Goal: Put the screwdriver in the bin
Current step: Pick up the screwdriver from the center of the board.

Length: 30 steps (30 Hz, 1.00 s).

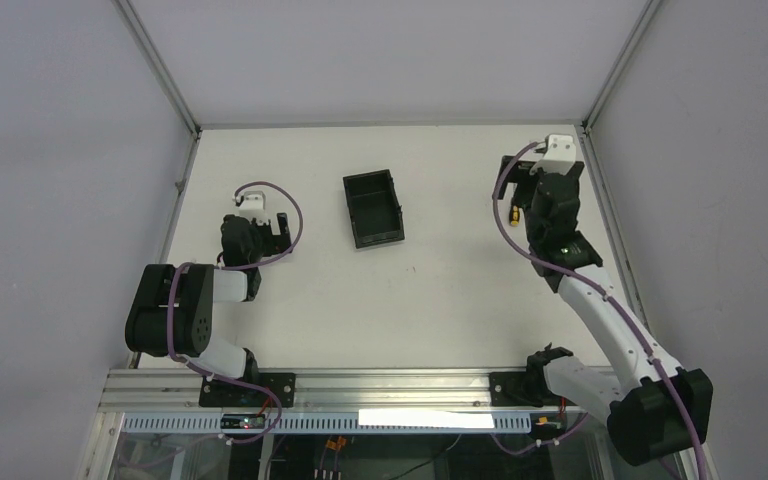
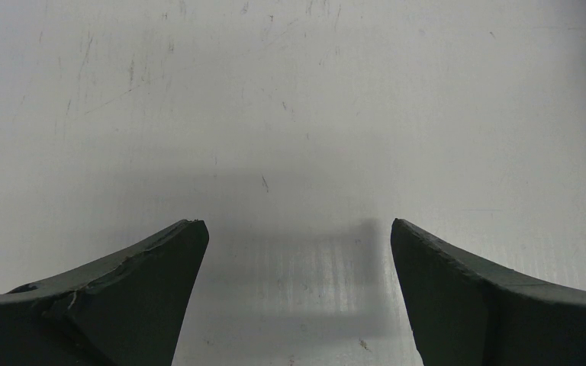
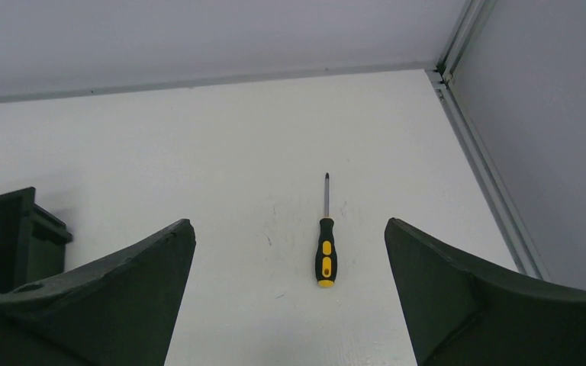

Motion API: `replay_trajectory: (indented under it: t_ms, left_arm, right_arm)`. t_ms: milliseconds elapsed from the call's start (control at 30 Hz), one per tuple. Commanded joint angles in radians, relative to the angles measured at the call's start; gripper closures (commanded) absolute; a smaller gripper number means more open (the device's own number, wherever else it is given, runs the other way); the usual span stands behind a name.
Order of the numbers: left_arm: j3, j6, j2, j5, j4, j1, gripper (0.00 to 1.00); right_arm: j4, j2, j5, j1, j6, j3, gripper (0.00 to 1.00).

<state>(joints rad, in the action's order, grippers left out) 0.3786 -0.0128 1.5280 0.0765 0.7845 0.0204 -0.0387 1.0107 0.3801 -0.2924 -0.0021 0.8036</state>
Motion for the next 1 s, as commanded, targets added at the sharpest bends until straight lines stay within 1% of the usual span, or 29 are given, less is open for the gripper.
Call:
replay_trajectory:
  t_ms: [0, 267, 400, 533, 700, 967]
  left_arm:
    - [0.0, -0.004, -0.02, -0.02, 0.027, 0.009, 0.01]
    - [0.0, -0.004, -0.02, -0.02, 0.027, 0.009, 0.01]
    - [0.0, -0.004, -0.02, -0.02, 0.027, 0.009, 0.01]
    - [0.0, -0.004, -0.02, -0.02, 0.027, 0.009, 0.01]
    - [0.001, -0.004, -0.02, -0.02, 0.027, 0.009, 0.01]
    - [0.0, -0.004, -0.021, -0.02, 0.027, 0.009, 0.01]
  right_arm:
    - [0.226, -0.022, -0.027, -0.005, 0.027, 0.174, 0.01]
    - [0.421, 0.011, -0.039, -0.005, 0.038, 0.413, 0.01]
    - [0.472, 0.037, -0.06, -0.005, 0.023, 0.518, 0.01]
    - [0.498, 0.059, -0.07, -0.006, 0.013, 0.593, 0.01]
    - [0.578, 0.115, -0.053, -0.005, 0.024, 0.684, 0.01]
    - [0.63, 0.228, -0.069, 0.011, 0.03, 0.753, 0.01]
